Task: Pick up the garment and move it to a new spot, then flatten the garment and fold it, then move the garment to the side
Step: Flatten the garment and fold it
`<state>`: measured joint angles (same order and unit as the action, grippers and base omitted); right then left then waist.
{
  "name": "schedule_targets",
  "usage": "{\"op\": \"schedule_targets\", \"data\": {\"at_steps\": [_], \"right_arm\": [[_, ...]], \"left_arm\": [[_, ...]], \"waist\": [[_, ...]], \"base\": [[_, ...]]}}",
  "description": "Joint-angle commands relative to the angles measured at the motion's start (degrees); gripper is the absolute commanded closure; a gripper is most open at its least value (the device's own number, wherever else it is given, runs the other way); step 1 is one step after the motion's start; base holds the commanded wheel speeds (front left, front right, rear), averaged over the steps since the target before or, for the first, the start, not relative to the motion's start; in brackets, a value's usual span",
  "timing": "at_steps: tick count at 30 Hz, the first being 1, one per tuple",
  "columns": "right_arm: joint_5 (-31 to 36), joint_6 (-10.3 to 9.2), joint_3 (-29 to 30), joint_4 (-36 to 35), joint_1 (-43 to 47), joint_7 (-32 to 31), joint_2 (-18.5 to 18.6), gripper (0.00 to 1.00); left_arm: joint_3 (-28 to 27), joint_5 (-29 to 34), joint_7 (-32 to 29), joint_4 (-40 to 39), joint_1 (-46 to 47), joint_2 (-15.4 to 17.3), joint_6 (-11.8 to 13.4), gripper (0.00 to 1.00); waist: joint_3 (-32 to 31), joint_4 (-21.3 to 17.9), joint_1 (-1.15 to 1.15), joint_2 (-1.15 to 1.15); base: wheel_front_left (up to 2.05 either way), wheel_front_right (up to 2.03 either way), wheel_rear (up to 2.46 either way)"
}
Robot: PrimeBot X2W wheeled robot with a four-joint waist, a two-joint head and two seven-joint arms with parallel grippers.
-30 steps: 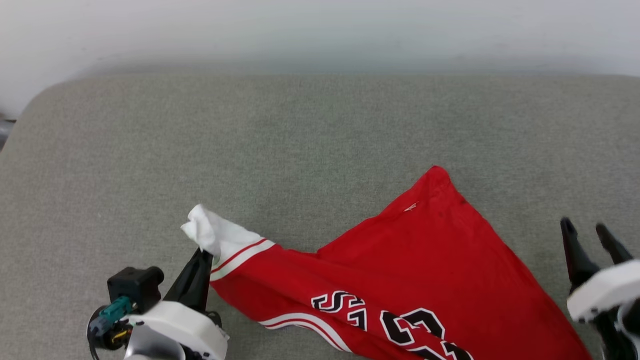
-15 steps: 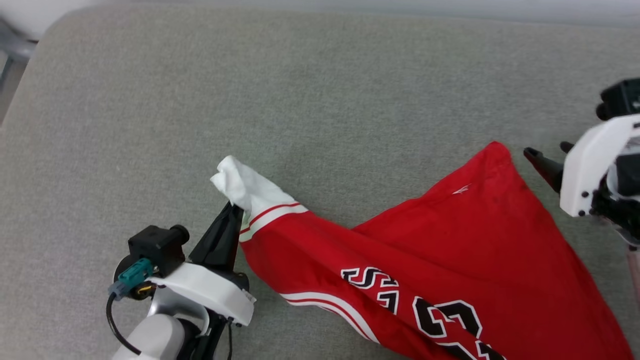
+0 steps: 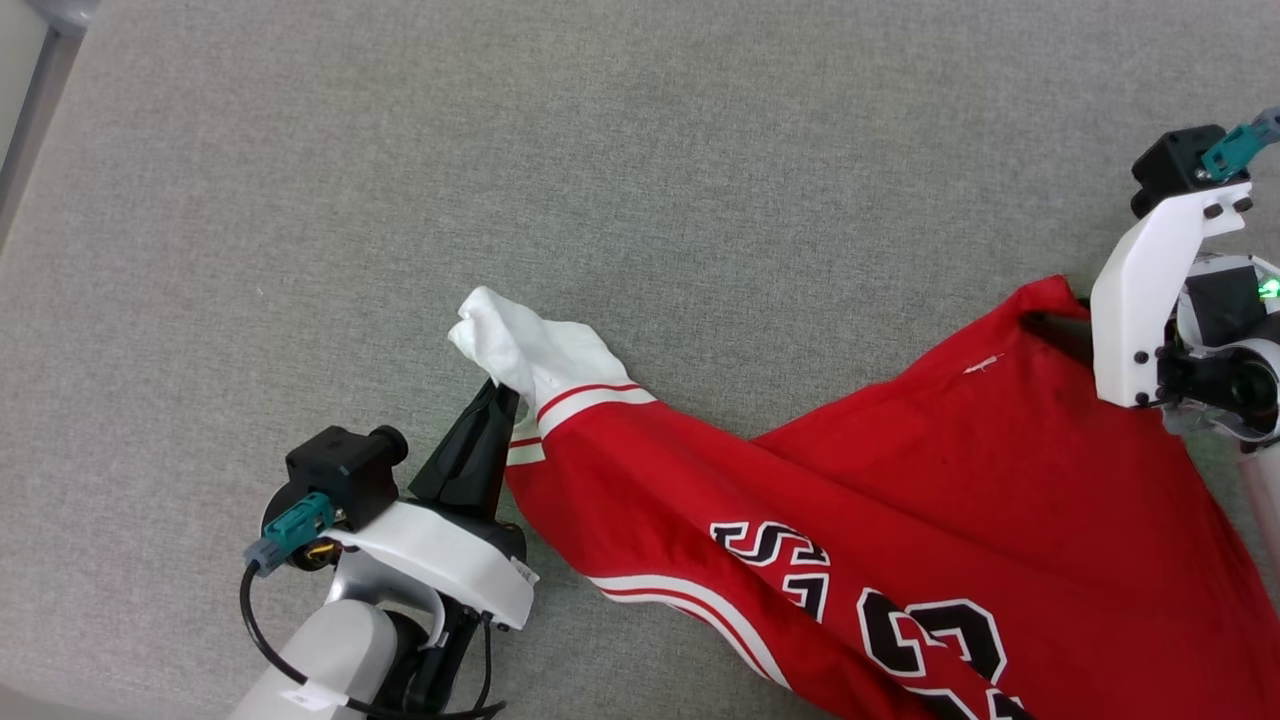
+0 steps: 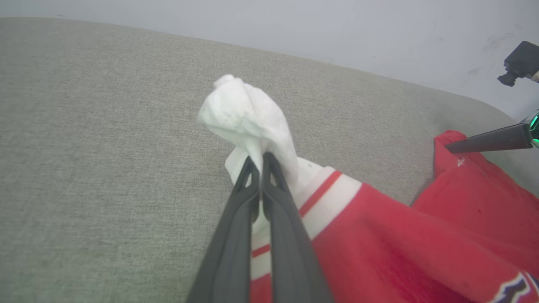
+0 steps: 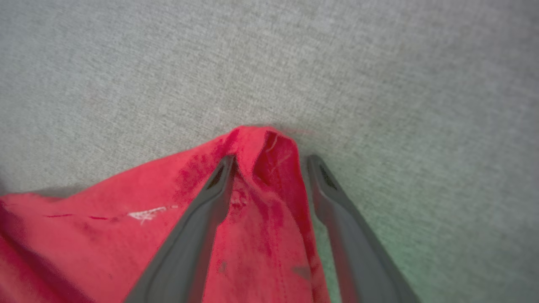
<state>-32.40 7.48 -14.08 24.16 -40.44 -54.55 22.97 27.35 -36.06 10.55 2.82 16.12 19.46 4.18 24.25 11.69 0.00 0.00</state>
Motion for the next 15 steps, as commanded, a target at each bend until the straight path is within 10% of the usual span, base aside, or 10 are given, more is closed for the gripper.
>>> {"op": "schedule_targets", "data": {"at_steps": [1,15], "right_arm": [[-0.9,0.02,-2.7,3.3,3.9,-2.0,-1.6,1.00],[-2.9,0.00,1.0,3.0,-1.8,14.9,-1.0,1.00]], "left_arm": [[0.0,-0.4,0.2,0.3,0.6,-0.1,-0.1,1.00],[-3.1,-1.0,0.7,2.8,4.8,2.3,-0.6,1.00]], "waist": [[-0.3,0.0,0.00,0.00],[-7.7,-3.3,0.00,0.00]], "base": [[0.00,0.00,0.00],[0.00,0.00,0.00]]}}
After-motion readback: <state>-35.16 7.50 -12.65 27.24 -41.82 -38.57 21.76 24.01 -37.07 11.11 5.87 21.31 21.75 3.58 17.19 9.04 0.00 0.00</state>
